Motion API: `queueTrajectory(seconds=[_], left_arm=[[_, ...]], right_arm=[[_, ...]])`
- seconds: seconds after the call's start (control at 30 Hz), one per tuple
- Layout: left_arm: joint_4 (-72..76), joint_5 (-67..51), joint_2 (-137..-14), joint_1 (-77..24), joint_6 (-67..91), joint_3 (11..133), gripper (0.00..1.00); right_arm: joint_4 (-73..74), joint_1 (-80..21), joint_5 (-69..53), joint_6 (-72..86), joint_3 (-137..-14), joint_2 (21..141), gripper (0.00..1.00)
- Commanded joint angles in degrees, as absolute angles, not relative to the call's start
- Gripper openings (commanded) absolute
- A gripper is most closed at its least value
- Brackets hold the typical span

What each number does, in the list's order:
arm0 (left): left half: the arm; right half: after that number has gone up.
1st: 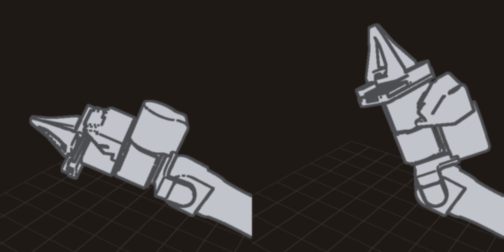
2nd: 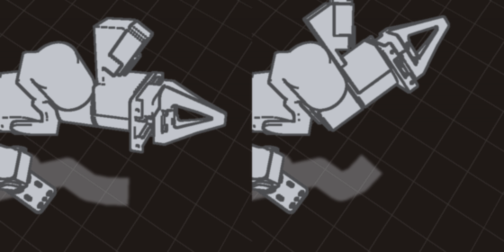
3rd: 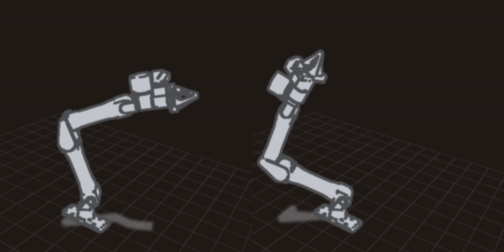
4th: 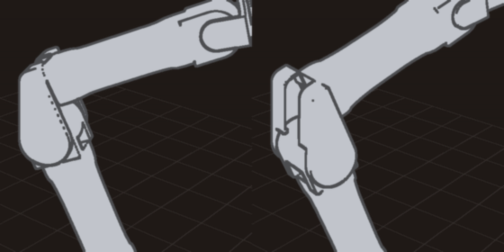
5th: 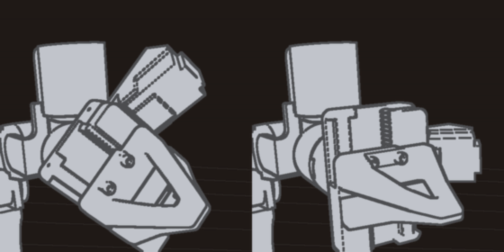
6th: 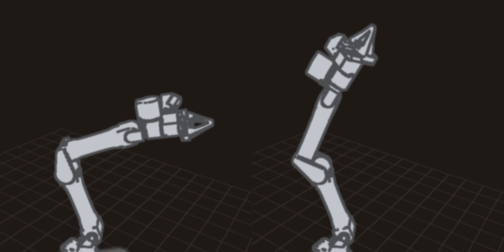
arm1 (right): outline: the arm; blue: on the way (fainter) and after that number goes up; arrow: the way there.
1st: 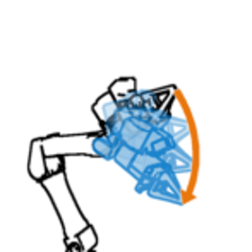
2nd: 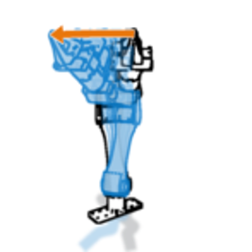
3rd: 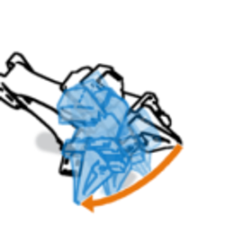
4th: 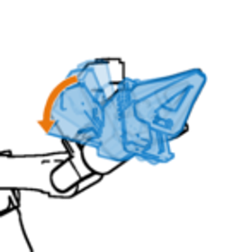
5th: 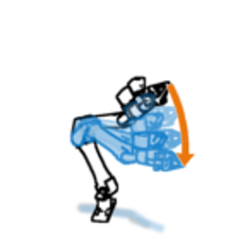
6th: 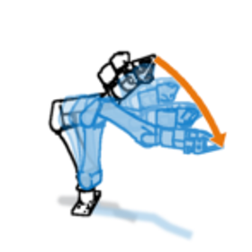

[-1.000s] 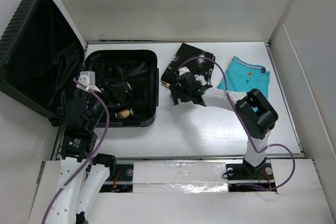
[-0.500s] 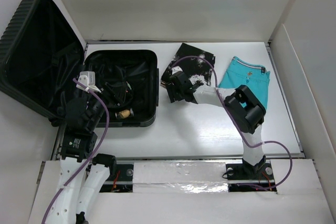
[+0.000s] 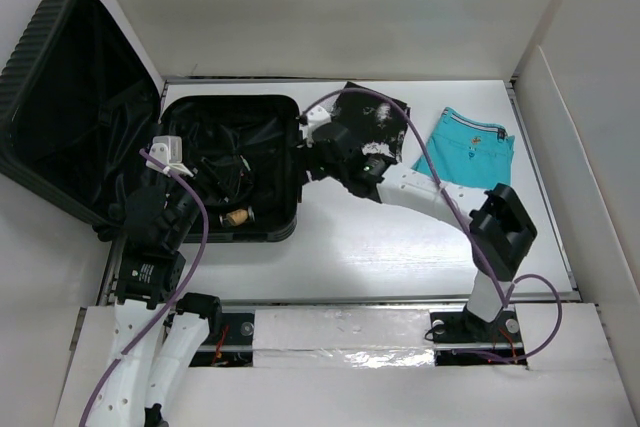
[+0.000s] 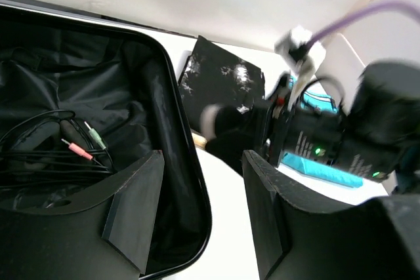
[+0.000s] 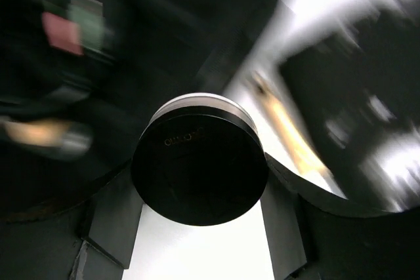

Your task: Pack the luggage

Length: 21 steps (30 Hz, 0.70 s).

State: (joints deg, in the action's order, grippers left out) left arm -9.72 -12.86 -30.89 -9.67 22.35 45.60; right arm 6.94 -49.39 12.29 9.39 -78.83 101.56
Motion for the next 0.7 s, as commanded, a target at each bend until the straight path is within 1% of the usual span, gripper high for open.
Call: queueTrajectory(seconds=[0.0, 0.07, 0.1, 0.17, 0.2, 0.23, 0.27, 0.3, 0.33, 0.4, 0.43, 0.47, 0.53, 0.57, 0.63, 0.67], left_arm=[[-7.03, -13.27, -30.32, -9.93, 21.62, 45.26, 0.48], [-7.12, -13.18, -30.15, -9.93, 21.62, 45.26, 0.48], [-7.47, -12.66, -29.89, -9.93, 21.62, 45.35, 0.48], [-7.47, -12.66, -29.88, -9.93, 21.62, 45.35, 0.48], [-7.47, -12.74, -29.8, -9.93, 21.62, 45.44, 0.48], [-7.38, -13.18, -29.71, -9.93, 21.62, 45.44, 0.48], [-7.3, -13.44, -29.71, -9.93, 21.62, 45.53, 0.48], [-7.21, -13.71, -29.71, -9.93, 21.62, 45.53, 0.48], [-7.12, -13.88, -29.79, -9.93, 21.62, 45.53, 0.48], [-7.21, -13.71, -29.71, -10.46, 21.62, 45.53, 0.48], [-7.21, -13.71, -29.79, -10.46, 21.62, 45.53, 0.48], [-7.21, -13.71, -29.88, -10.46, 21.62, 45.44, 0.48], [-7.03, -13.71, -29.97, -10.46, 21.62, 45.53, 0.48], [-7.12, -13.71, -30.06, -10.46, 21.62, 45.53, 0.48], [-7.03, -13.71, -30.15, -10.46, 21.62, 45.53, 0.48], [-7.03, -13.71, -30.32, -10.46, 21.62, 45.53, 0.48]], right_arm=[[3.6, -52.64, 0.66, 6.86, -89.71, 103.61, 0.74], [3.08, -52.65, -2.8, 6.59, -92.54, 104.85, 0.88], [0.81, -51.78, -1.68, 6.5, -89.24, 103.37, 0.99], [0.62, -50.9, -0.71, 6.5, -87.47, 102.75, 0.99], [-1.39, -48.54, -0.7, 7.11, -85.71, 101.79, 0.97], [-1.84, -47.21, -0.79, 7.55, -82.13, 101.52, 0.84], [-2.37, -45.89, -0.97, 7.91, -80.35, 101.25, 0.73], [-3.33, -44.57, -0.97, 8.26, -78.94, 101.34, 0.56], [-3.69, -41.95, -1.14, 8.35, -76.84, 101.6, 0.25], [-4.04, -39.83, -0.7, 8.0, -75.94, 102.91, 0.08], [-3.78, -38.34, -0.79, 7.39, -76.02, 105.27, 0.05], [-3.08, -37.8, -2.01, 6.86, -77.77, 106.86, 0.05], [2.43, -37.27, -3.34, 4.58, -81.19, 110.37, 0.13], [4.03, -37.27, -2.99, 3.96, -83.91, 113.26, 0.23], [5.01, -37.27, -1.94, 3.17, -85.25, 115.39, 0.32], [5.18, -37.27, -1.41, 2.99, -85.86, 116.79, 0.38]])
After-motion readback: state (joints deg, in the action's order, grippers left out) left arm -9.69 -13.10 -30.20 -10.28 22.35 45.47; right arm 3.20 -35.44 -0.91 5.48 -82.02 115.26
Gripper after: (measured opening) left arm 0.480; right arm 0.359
